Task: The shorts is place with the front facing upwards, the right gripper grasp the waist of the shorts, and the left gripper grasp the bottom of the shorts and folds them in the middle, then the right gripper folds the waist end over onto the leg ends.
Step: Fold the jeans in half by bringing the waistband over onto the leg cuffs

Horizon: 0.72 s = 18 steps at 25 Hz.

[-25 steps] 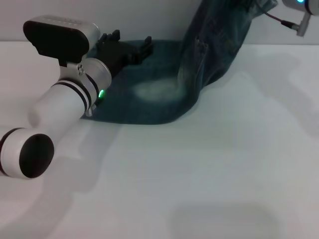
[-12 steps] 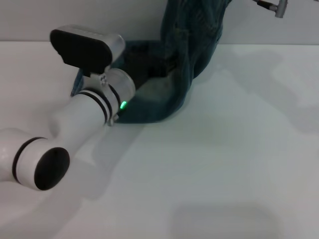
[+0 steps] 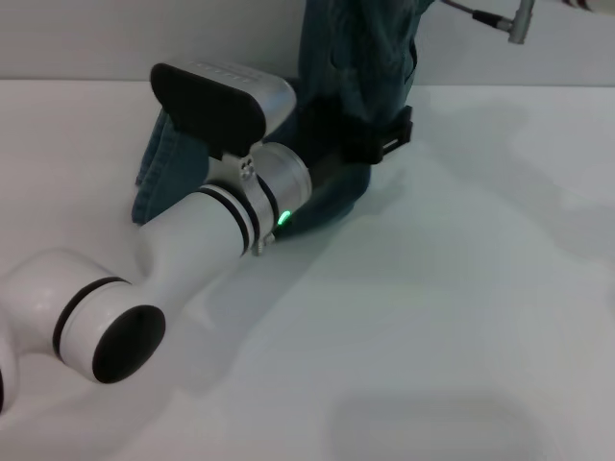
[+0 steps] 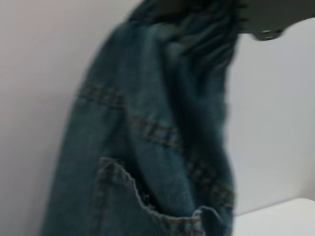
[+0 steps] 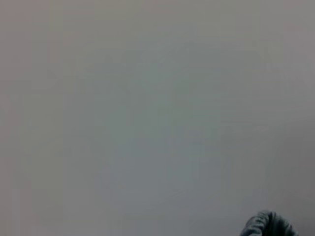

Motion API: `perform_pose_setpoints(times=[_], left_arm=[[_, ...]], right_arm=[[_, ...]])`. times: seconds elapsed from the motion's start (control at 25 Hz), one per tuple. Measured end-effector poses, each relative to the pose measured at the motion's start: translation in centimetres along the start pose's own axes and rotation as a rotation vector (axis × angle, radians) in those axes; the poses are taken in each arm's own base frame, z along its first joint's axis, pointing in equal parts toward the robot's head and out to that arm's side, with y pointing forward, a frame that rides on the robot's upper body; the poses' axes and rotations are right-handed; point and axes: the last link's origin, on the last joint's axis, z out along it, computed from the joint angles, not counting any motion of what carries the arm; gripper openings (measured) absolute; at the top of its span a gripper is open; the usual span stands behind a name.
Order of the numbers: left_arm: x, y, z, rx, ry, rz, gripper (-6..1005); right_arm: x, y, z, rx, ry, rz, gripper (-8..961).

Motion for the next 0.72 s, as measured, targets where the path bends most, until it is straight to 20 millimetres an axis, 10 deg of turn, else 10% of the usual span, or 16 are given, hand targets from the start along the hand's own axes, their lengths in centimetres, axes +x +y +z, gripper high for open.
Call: perform_pose_setpoints(times=[0.72], left_arm=[[-0.4, 4.1, 0.1, -0.143, -0.007, 0.012, 860]], right_arm=[[1.2, 1.4, 0.4, -0.039, 0.055, -0.021, 27]])
